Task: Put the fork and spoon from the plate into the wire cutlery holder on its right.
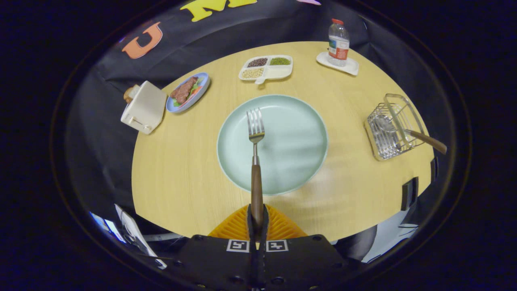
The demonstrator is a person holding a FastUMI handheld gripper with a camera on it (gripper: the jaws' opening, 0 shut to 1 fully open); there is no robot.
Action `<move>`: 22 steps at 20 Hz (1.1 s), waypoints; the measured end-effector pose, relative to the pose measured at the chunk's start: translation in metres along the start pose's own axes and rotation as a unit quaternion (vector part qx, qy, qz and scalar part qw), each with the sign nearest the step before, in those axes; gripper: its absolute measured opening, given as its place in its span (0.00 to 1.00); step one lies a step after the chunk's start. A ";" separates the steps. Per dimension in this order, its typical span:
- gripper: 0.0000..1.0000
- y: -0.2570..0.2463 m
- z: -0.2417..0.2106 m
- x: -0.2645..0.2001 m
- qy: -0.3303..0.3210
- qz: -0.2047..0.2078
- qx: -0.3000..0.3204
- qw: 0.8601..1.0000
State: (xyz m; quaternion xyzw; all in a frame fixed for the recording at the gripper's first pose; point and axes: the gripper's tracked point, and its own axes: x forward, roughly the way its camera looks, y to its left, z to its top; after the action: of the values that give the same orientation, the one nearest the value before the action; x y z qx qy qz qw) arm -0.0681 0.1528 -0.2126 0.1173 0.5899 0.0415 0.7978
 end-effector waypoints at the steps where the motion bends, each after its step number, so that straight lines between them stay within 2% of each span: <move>1: 0.00 -0.007 0.004 -0.013 -0.007 -0.001 0.002 1.000; 7: 0.00 -0.078 0.032 -0.085 -0.043 -0.026 0.019 0.999; 12: 0.00 -0.153 0.045 -0.118 -0.044 -0.066 0.021 0.997; 16: 0.00 -0.188 0.043 -0.124 -0.023 -0.079 0.017 0.996; 22: 0.00 -0.199 0.033 -0.104 0.025 -0.074 0.025 0.997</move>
State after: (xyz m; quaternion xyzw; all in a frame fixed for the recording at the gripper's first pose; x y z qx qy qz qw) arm -0.0828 -0.0662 -0.1534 0.0921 0.6174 -0.0293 0.7807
